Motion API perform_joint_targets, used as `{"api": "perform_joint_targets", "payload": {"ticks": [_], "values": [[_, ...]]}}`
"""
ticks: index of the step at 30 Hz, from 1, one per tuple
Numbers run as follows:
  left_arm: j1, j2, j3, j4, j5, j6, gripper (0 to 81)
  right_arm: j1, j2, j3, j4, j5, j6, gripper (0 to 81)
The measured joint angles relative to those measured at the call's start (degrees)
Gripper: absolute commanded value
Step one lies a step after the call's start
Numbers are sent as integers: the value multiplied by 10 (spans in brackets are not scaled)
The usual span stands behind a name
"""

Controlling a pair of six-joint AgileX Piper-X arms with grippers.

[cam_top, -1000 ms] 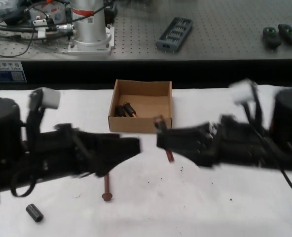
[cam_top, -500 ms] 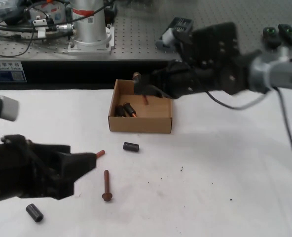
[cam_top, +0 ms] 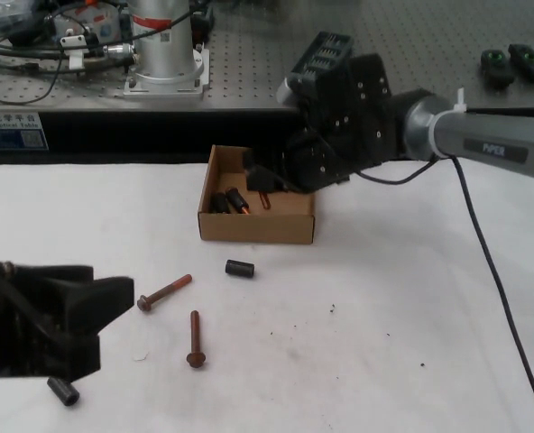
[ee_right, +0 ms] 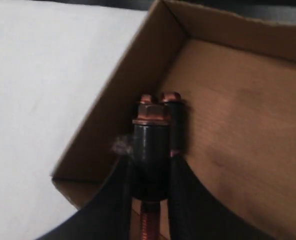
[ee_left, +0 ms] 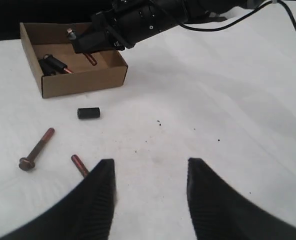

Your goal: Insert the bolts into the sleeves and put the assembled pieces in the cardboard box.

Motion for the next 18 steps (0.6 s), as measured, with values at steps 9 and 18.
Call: {"api": "perform_joint_targets", "payload": {"ticks": [9,18], "values": [[0,-25,1,19,0,0,313,-3,2,0,-1,4,-15,30],[0,-25,1,21,0,0,313,-5,0,-12,-1,-32,-30,372]]}}
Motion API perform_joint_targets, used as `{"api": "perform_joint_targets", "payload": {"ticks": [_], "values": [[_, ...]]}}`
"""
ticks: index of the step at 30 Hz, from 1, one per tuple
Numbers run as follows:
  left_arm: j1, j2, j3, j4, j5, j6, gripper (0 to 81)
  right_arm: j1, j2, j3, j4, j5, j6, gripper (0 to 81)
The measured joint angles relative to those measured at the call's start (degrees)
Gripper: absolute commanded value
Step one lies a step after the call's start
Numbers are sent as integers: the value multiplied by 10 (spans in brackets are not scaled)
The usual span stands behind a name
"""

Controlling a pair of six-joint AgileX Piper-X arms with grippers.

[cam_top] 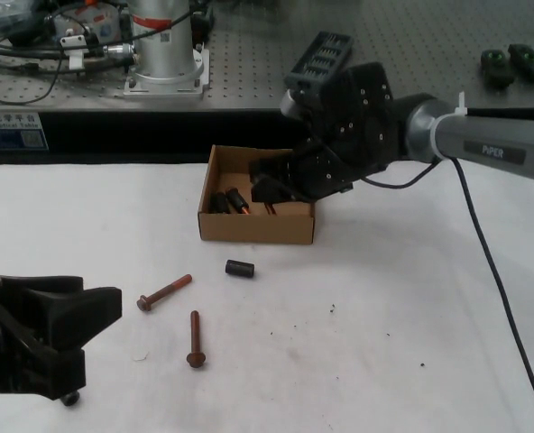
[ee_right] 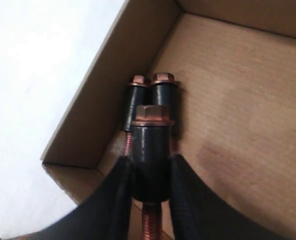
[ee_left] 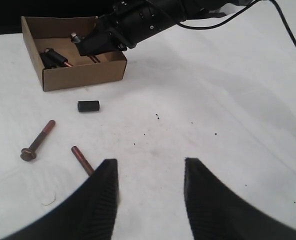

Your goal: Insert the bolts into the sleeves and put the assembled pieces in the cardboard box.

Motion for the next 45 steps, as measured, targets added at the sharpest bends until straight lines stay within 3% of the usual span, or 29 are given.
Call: {"api": "perform_joint_targets", "payload": {"ticks": [2,9,11,14,18,24,29,41,45], "values": [[0,0,0,0,0,0,313,-1,-3,0,4,8,-10,438],[0,0,0,0,0,0,313,-3,-31,0,61,22,-58,382],[0,0,0,0,0,0,313,-3,-49,0,132,34,-119,365],[0,0,0,0,0,0,313,9,-72,0,181,70,-182,348],[0,0,0,0,-1,0,313,31,-81,-3,195,87,-197,349],[0,-1,0,0,-40,0,315,101,-82,-6,250,157,-174,349],[0,-35,0,0,-131,0,315,164,-82,-6,265,232,-153,349],[0,-122,0,3,-200,-15,315,182,-82,52,329,254,35,349],[0,-125,0,4,-203,-15,315,194,-82,57,334,254,62,349]]}}
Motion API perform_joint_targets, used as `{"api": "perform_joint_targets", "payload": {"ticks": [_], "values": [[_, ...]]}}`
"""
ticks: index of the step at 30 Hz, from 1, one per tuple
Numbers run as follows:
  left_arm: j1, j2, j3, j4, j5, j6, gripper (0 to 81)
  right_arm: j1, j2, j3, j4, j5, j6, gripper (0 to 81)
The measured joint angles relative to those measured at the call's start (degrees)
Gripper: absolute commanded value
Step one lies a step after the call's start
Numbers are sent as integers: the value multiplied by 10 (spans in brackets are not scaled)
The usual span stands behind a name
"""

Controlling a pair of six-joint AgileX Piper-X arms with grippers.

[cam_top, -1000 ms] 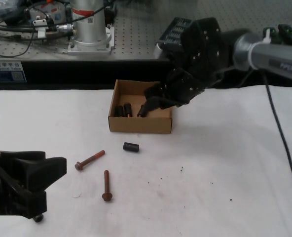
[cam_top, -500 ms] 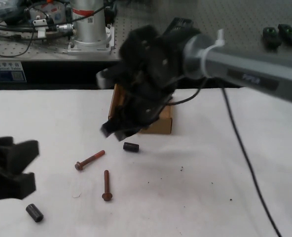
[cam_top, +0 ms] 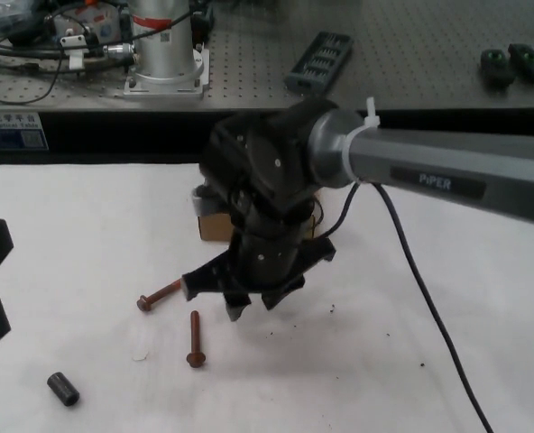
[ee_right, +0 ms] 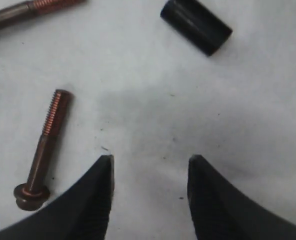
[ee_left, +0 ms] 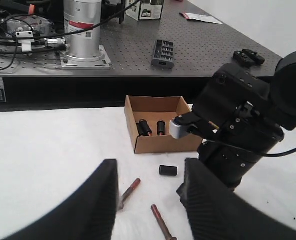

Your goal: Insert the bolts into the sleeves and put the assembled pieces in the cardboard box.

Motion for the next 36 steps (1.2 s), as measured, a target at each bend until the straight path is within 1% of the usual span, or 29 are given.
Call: {"api": "perform_joint_targets", "payload": {"ticks": [3,4,9,17,19,23,26,28,30,32,35,36], "values": [[0,0,0,0,0,0,315,14,0,0,0,0,14,349],[0,0,0,0,0,0,315,27,0,0,-2,0,16,349],[0,0,0,18,0,0,315,57,0,0,-2,0,19,349],[0,0,0,47,0,0,315,65,0,0,-21,0,26,349],[0,0,0,47,16,0,315,65,7,0,-38,-5,34,349],[0,0,0,47,22,0,315,65,17,0,-42,-30,53,348],[0,0,0,48,24,0,315,65,26,0,-42,-32,60,347],[0,0,0,48,24,0,315,65,28,0,-42,-29,64,318],[0,0,0,48,24,0,315,65,28,1,-43,-25,70,257],[0,0,0,48,24,0,315,65,28,1,-47,-18,72,157],[0,0,0,48,24,0,315,65,28,1,-47,-15,67,36],[0,0,0,48,24,0,315,65,28,1,-47,-15,67,11]]}}
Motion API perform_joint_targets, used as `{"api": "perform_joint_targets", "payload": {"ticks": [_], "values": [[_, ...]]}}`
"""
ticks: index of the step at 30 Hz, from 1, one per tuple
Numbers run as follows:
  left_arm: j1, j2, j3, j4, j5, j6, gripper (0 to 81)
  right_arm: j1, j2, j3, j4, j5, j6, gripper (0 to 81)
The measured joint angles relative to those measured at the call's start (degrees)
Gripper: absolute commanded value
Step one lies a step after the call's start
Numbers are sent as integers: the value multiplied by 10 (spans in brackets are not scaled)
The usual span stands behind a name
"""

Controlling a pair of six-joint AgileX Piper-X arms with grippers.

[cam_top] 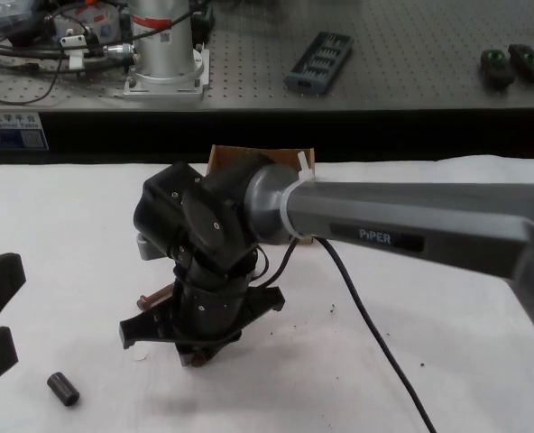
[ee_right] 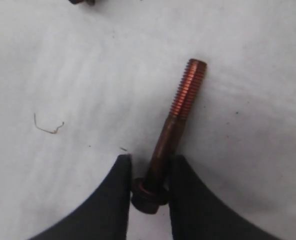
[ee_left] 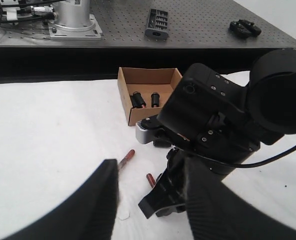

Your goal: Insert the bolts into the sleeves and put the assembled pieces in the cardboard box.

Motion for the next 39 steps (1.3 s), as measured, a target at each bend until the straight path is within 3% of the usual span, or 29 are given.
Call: {"api": "perform_joint_targets", "payload": {"ticks": [5,11,19,33,39], "values": [[0,0,0,1,0,0,315,0,0,0,20,0,-74,44],[0,0,0,3,0,0,315,0,-18,0,135,6,-258,44],[0,0,0,4,-16,55,315,11,-86,6,166,6,-336,44],[0,0,0,65,-94,359,315,77,-109,154,151,-24,-399,44],[0,0,0,87,-116,421,315,103,-119,157,150,-44,-416,44]]}}
